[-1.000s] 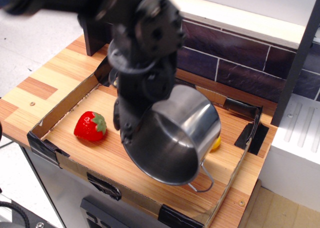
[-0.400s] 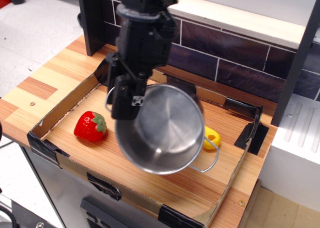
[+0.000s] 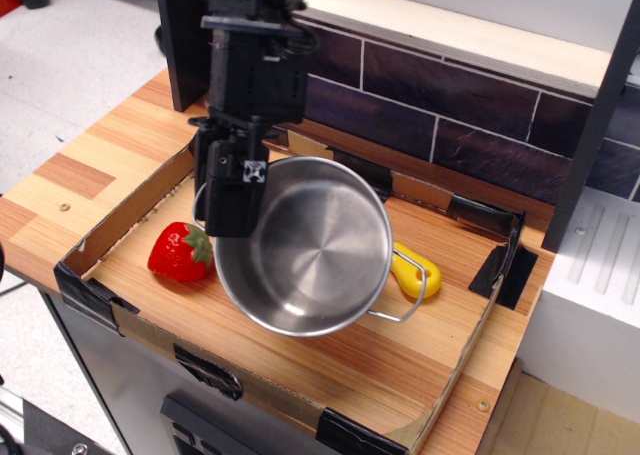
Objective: Upright metal pot
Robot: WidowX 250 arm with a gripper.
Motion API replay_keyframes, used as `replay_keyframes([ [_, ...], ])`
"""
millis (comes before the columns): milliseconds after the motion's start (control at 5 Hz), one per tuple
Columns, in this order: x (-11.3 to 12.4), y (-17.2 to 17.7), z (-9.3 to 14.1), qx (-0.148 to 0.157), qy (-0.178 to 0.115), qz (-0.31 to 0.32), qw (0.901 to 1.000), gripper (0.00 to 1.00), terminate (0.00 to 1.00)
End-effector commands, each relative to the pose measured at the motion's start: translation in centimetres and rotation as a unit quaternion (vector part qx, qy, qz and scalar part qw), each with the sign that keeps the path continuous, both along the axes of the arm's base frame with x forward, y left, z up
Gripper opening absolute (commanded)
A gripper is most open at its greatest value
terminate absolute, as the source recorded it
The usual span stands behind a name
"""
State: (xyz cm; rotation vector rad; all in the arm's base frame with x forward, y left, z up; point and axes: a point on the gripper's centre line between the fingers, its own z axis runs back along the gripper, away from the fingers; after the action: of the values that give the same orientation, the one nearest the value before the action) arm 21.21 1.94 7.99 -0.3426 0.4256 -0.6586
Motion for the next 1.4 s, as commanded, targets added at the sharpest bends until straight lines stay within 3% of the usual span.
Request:
replay_keyframes([
  [0,-0.8,1.3,-2.2,0.01,0.02,0.002,0.9997,0.0,0.0],
  [200,-1.0,1.0,-3.4,0.024,0.015,-0.014,0.9995,1.0,0.0],
  [400,-0.9,0.8,-3.5,0.022,0.009,-0.029,0.9993,1.0,0.0],
  [800,-0.7,0.7,-1.1,0.096,-0.119,-0.043,0.9872,1.0,0.0],
  [1000,-1.0,0.4,-0.1,0.168,-0.222,-0.064,0.9585,1.0,0.0],
  [1200,-1.0,0.5,0.6,0.183,-0.271,-0.053,0.9434,1.0,0.0],
])
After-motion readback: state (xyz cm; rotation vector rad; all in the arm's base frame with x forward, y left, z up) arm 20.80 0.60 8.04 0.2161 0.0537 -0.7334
